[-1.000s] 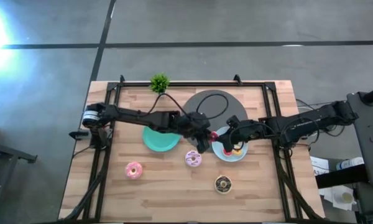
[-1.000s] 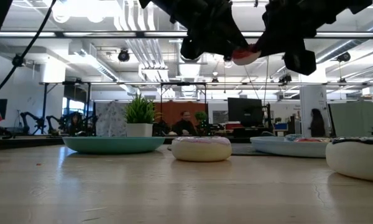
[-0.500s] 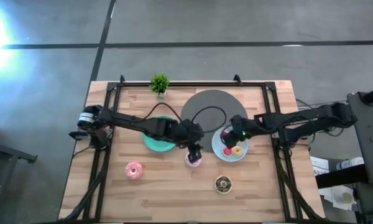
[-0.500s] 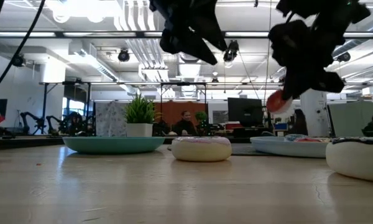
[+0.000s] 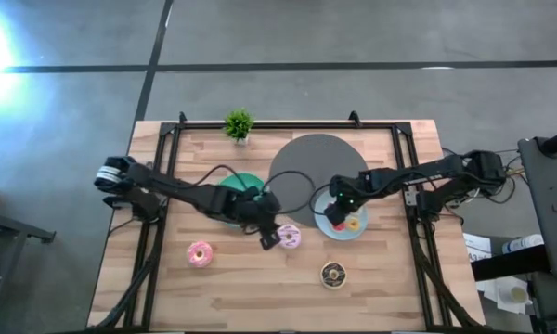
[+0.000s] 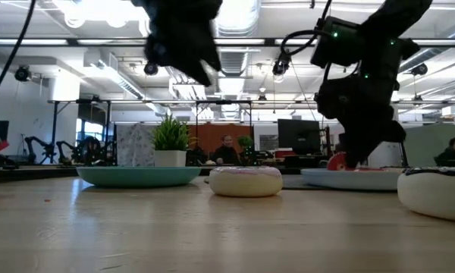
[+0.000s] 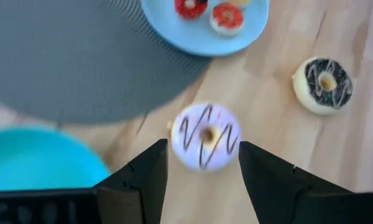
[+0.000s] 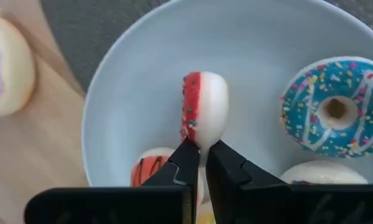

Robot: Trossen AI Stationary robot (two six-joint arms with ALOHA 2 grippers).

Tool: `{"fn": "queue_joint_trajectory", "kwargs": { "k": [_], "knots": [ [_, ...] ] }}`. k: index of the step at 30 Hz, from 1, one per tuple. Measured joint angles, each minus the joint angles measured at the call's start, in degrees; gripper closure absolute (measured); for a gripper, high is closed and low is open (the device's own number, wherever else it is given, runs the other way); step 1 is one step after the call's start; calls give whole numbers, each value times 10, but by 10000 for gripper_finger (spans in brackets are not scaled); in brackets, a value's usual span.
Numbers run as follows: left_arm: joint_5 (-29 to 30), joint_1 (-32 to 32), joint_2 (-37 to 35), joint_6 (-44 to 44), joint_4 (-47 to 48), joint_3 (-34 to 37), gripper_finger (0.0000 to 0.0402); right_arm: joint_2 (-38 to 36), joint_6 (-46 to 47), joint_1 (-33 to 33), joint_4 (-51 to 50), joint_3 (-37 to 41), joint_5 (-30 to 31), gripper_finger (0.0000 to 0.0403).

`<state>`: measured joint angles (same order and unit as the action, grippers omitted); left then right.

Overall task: Pick & Place donuts
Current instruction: Put the small red donut on the blue plate, then put the large pink donut on the green plate

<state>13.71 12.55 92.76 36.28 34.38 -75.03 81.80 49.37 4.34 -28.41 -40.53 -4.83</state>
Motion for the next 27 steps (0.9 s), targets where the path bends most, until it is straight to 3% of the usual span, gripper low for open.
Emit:
{"fn": "queue_joint_trajectory", "kwargs": {
  "k": [4, 8, 15, 21, 27],
  "knots": [
    [29, 22, -60, 72, -7, 77, 230, -8, -3, 1, 3, -2, 5, 369],
    [60, 42, -125, 144, -12, 143, 230, -15, -3, 3, -13, -3, 13, 321],
    [92, 71, -210, 238, -9, 231, 230, -25, -1, 4, -47, -3, 69, 258],
    [88, 100, -241, 284, 22, 271, 230, -55, -6, 5, -78, -3, 100, 247],
    [26, 152, -246, 278, 74, 276, 230, -114, -97, -9, -99, -3, 139, 247]
  ]
}}
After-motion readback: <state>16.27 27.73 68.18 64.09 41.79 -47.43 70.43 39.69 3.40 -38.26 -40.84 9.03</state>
